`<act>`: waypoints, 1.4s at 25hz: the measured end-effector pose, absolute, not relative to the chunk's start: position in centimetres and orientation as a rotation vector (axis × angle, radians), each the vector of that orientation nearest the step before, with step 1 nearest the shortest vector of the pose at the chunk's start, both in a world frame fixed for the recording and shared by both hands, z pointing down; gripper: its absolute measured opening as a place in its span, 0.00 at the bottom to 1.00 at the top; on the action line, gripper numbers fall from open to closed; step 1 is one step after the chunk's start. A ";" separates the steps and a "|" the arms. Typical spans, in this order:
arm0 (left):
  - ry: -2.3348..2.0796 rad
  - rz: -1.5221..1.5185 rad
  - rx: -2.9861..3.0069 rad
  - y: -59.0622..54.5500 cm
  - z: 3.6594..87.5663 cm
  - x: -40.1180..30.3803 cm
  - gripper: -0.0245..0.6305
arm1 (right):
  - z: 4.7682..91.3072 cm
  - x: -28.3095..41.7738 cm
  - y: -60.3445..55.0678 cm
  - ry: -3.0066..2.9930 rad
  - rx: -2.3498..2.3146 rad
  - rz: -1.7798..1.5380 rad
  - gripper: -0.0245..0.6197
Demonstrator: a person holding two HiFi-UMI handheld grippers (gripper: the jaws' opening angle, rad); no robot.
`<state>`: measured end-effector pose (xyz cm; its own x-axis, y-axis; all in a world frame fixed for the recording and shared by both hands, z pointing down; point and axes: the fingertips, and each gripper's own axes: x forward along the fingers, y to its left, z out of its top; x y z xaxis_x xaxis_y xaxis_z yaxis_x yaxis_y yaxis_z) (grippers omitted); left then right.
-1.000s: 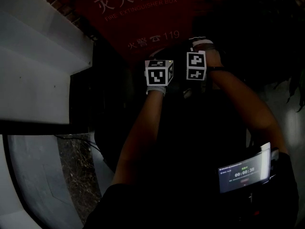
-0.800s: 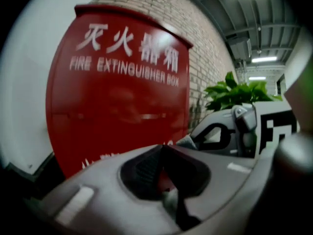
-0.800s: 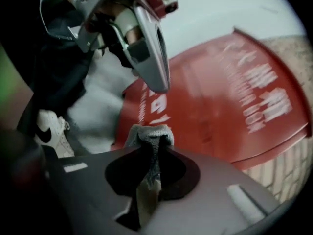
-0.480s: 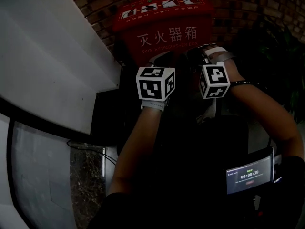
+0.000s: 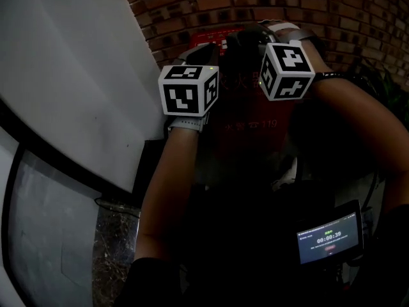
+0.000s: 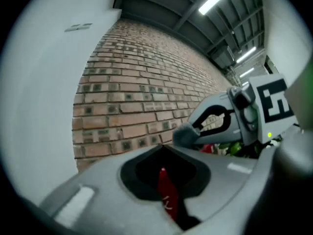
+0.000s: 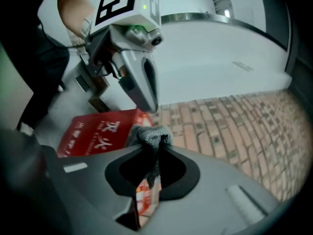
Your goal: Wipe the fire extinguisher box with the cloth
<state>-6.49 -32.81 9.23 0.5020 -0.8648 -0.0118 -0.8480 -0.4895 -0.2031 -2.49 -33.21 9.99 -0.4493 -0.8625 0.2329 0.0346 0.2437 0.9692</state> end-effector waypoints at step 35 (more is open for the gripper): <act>1.691 -0.372 -2.382 -41.3 13.0 -13.2 0.04 | 15.9 -8.3 -53.9 -1.428 0.530 -1.220 0.09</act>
<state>-13.16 -41.26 12.97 0.3156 -0.9446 0.0904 -0.8951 -0.3280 -0.3020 -8.34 -53.95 15.90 -0.2703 -0.8530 0.4464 0.3082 0.3626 0.8795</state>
